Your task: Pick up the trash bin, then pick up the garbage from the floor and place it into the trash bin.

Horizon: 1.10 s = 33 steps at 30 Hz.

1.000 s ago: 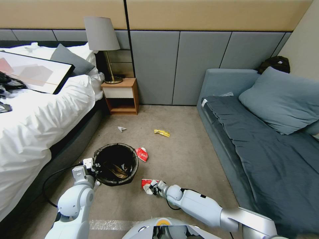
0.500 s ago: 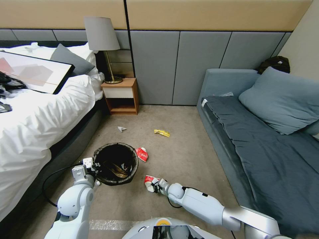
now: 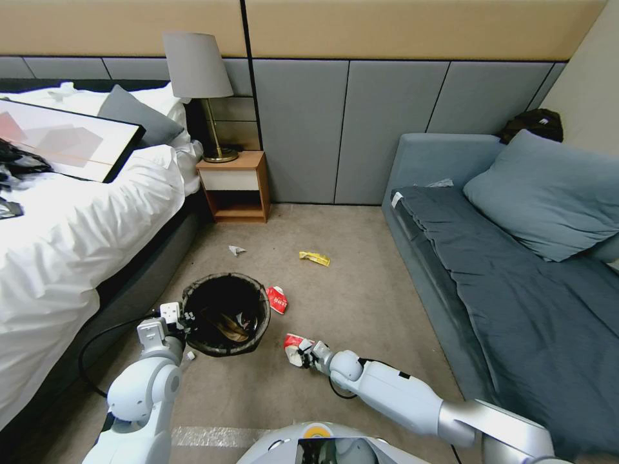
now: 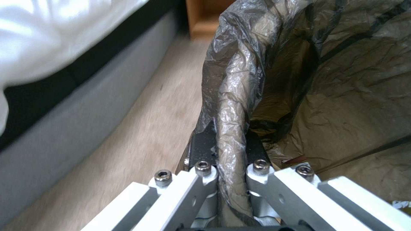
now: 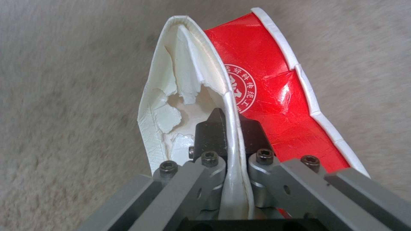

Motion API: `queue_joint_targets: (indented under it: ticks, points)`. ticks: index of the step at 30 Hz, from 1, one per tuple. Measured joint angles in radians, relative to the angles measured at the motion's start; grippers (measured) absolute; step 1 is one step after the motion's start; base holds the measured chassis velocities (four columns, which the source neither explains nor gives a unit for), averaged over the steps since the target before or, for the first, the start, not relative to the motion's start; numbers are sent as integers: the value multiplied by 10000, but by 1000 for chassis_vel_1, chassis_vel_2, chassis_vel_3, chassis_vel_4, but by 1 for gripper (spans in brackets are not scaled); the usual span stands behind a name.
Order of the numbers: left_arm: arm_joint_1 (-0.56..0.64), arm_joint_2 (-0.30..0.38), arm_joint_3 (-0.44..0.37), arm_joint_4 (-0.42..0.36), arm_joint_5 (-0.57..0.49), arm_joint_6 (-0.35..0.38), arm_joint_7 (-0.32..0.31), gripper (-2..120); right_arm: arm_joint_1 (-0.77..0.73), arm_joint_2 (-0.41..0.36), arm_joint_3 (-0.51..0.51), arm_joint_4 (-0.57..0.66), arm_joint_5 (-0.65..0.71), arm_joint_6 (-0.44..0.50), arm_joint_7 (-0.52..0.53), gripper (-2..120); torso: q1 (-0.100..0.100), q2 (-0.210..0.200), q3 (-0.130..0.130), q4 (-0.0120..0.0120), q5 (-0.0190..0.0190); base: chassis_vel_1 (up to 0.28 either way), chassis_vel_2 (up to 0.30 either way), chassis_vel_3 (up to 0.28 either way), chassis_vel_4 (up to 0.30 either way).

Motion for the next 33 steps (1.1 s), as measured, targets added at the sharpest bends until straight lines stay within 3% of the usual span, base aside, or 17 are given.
queue_joint_targets:
  ticks: [10,16,17,20,25,28,33]
  points:
    - [242,-118,134,-547,282,0,185,0,194,-933,1198,1661,830,-383,449,0,0,0,1,-1,-1,0,0,0,0]
    - [360,-80,230,-795,248,0,292,0,-12,-1744,2863,3871,1992,-539,844,0,0,0,0,0,-1,0,0,0,0]
    - [360,-80,230,-795,248,0,292,0,-12,-1744,2863,3871,1992,-539,844,0,0,0,0,0,-1,0,0,0,0]
    - [319,-41,325,-592,254,0,325,0,-172,-2369,4072,5497,3053,-591,1249,0,0,0,0,-2,-2,0,0,0,0]
    - [258,-88,398,-439,282,0,325,0,-186,-2797,4818,6485,3637,-809,1527,0,0,0,0,0,-2,0,0,0,0]
    - [168,-97,414,-247,293,0,324,0,-159,-3420,6027,7687,4656,-1028,1897,0,0,0,0,-2,0,0,0,0,0]
    - [150,-106,432,-116,357,0,326,0,263,-3829,6817,8632,5856,-1210,2173,0,0,-1,0,-2,-1,0,0,0,0]
